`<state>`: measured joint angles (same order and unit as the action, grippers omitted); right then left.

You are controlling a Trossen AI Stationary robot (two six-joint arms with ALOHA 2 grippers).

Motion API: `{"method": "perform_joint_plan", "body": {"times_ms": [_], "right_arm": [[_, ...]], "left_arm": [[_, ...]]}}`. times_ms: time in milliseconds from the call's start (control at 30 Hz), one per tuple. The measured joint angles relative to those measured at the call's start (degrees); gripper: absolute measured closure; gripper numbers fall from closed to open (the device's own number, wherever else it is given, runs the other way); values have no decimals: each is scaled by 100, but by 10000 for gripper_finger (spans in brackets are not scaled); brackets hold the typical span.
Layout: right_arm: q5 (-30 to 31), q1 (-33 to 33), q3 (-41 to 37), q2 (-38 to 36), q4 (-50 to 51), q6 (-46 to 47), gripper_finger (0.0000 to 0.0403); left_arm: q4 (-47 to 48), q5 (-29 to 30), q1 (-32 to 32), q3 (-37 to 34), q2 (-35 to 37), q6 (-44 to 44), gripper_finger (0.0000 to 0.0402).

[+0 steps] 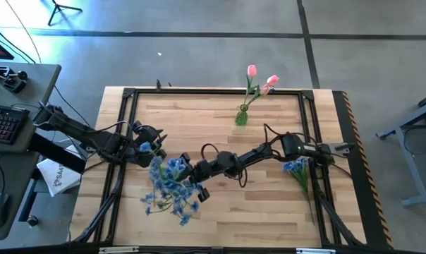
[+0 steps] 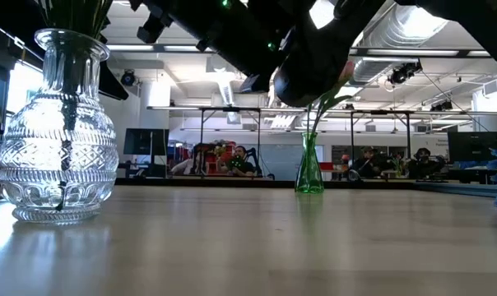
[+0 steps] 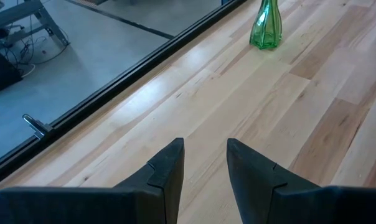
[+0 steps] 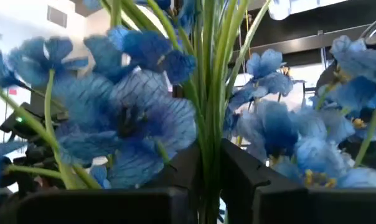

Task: Sort flowers into vase by color
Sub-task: Put the blue flowers into the transparent vase

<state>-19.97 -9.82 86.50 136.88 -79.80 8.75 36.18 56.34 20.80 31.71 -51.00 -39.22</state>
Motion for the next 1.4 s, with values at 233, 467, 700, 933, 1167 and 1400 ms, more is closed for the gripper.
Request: {"method": "perform_joint_plan", "body": {"times_ms": [233, 467, 700, 933, 1167, 1400], "right_arm": [[-169, 34, 0, -35, -94, 264, 289], [-1616, 265, 0, -311, 631, 960, 189], [-2412, 425, 0, -804, 2084, 1129, 157], [-2408, 424, 0, -1194, 3420, -47, 166], [-2288, 411, 2, -1200, 3540, -89, 166], [-2057, 502, 2, -1304, 3714, 24, 142]], "left_arm": [[0, -3, 0, -1, 1, 0, 291], [-2, -44, -2, -1, 2, 33, 291], [0, -44, -2, -1, 0, 35, 291], [-3, -48, -2, -1, 0, 39, 291], [0, -51, -2, -3, 0, 42, 291], [0, -51, -2, -4, 0, 42, 291]]}}
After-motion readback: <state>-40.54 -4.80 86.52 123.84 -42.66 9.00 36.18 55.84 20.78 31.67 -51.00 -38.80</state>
